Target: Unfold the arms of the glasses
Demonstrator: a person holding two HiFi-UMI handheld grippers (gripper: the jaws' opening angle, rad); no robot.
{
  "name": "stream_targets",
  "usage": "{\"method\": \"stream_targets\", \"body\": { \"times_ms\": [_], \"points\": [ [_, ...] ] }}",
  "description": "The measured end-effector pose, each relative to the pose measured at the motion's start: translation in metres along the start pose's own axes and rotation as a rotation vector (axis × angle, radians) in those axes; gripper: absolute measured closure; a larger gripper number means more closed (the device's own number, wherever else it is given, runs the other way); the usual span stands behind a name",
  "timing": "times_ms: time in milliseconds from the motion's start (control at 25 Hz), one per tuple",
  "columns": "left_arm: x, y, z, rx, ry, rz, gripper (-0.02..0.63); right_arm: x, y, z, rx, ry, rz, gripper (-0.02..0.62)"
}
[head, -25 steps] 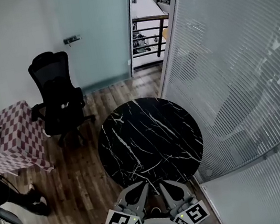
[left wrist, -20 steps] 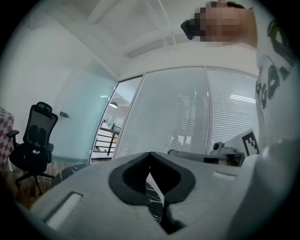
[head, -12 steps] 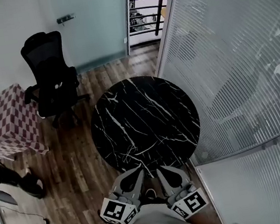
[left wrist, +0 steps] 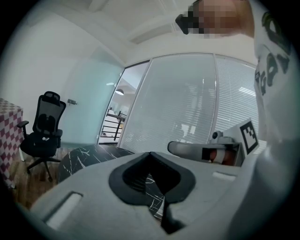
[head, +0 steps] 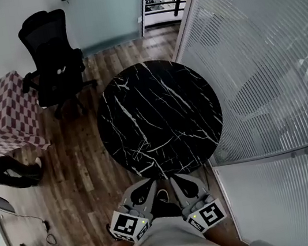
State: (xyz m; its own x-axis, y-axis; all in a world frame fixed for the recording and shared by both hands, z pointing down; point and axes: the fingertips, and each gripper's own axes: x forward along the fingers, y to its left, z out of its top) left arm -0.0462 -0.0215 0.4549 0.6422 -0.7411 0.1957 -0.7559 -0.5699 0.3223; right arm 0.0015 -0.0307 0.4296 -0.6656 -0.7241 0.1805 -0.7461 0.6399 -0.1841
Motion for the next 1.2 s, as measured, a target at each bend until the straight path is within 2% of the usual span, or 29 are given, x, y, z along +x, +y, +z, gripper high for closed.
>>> {"method": "stream_targets", "body": {
  "times_ms": [320, 560, 680, 920, 1200],
  "points": [
    [0.005, 0.028, -0.007, 0.043, 0.019, 0.056, 0.601, 0.015, -0.002, -0.003, -0.086, 0.036, 0.052, 0.594],
    [0.016, 0.045, -0.032, 0.080, 0.082, 0.062, 0.600, 0.032, -0.004, -0.030, -0.156, 0.116, 0.119, 0.594],
    [0.024, 0.055, -0.046, 0.084, 0.123, 0.060, 0.578, 0.044, -0.006, -0.040, -0.208, 0.161, 0.154, 0.594],
    [0.046, 0.082, -0.079, 0.107, 0.197, 0.084, 0.557, 0.064, -0.027, -0.083, -0.208, 0.253, 0.155, 0.592],
    [0.082, 0.134, -0.145, 0.162, 0.355, 0.116, 0.546, 0.095, -0.053, -0.143, -0.202, 0.361, 0.152, 0.580]
  ]
}}
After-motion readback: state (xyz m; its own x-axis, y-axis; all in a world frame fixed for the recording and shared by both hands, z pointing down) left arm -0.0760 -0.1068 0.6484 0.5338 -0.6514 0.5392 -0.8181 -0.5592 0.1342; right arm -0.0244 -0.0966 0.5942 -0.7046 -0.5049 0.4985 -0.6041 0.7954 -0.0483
